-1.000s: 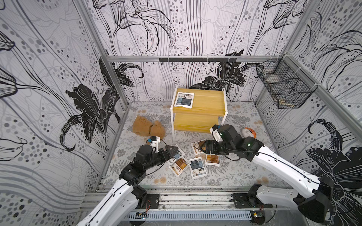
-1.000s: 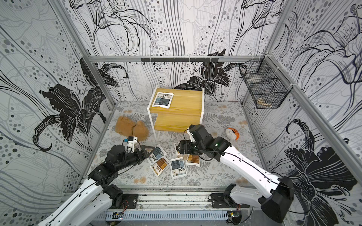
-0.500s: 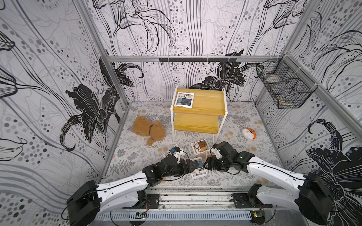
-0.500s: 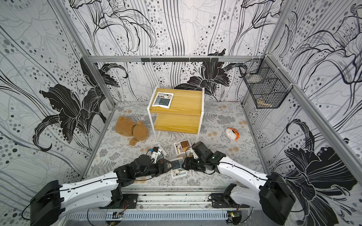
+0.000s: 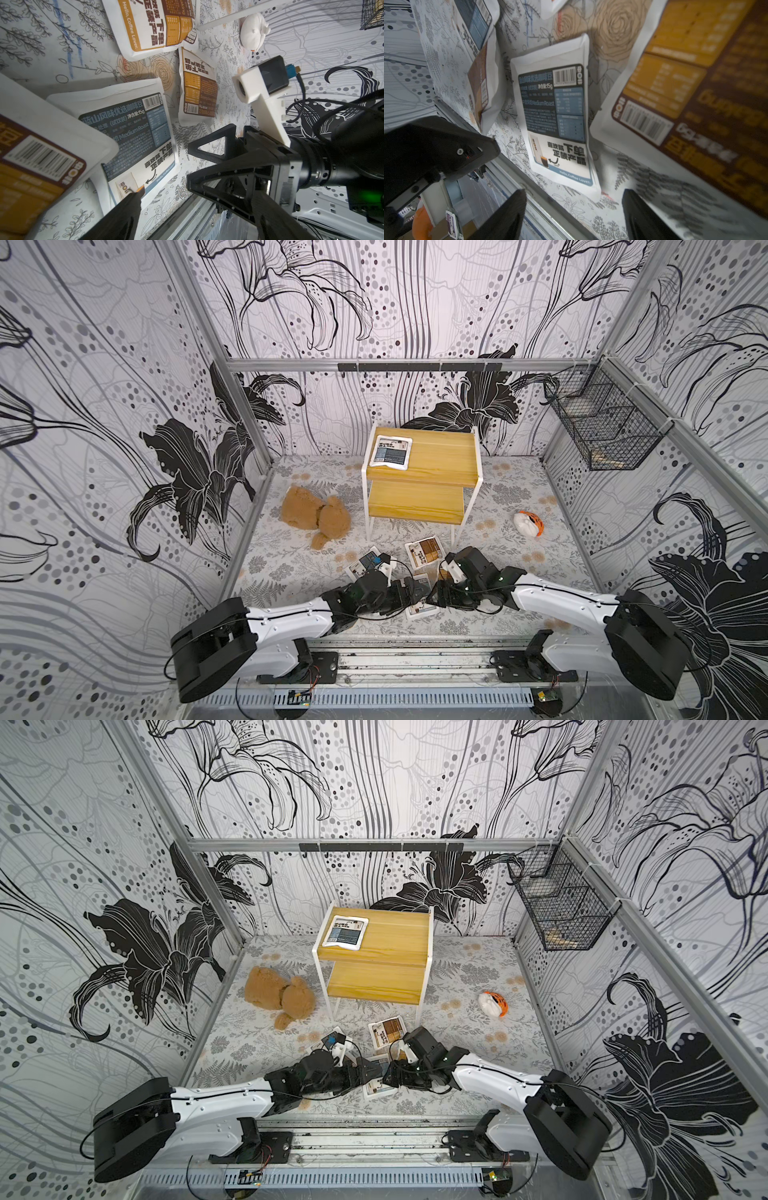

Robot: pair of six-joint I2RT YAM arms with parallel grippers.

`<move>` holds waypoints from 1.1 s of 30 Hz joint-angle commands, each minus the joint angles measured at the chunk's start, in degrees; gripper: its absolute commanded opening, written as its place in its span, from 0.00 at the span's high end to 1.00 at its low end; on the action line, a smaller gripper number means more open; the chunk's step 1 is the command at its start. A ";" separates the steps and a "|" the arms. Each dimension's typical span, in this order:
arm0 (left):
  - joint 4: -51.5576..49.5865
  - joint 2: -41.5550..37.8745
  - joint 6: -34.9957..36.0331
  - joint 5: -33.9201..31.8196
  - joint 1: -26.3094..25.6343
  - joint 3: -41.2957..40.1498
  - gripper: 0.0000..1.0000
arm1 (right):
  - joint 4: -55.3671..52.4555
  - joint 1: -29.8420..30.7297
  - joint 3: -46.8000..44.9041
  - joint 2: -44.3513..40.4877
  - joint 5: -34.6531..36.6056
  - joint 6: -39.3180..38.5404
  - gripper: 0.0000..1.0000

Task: Place the bagged coffee beans on the shelf by color
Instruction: Pick up the bagged coffee beans at the center of the board.

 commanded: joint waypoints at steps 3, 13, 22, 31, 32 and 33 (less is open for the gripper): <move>4.35 2.52 -0.02 0.02 -0.38 -0.89 0.11 | 3.66 -0.73 -1.22 2.09 -1.93 -0.33 0.23; 7.77 7.38 -0.08 1.14 -0.36 -1.38 0.11 | 7.66 -1.08 -1.74 5.34 -3.70 -0.19 0.25; 10.41 9.53 -0.51 2.09 -0.33 -1.94 0.11 | 11.49 -1.07 -2.37 6.48 -5.16 0.79 0.36; 10.74 9.02 -0.47 2.40 -0.37 -2.04 0.11 | 10.56 -1.09 -1.30 5.23 -4.29 1.35 0.72; 10.35 8.73 -0.33 2.34 -0.34 -1.99 0.11 | 9.86 -1.09 -1.22 4.68 -3.95 1.26 0.77; 9.91 8.21 -0.18 2.20 -0.38 -1.93 0.11 | 9.29 -1.09 -1.10 3.72 -3.43 1.18 0.82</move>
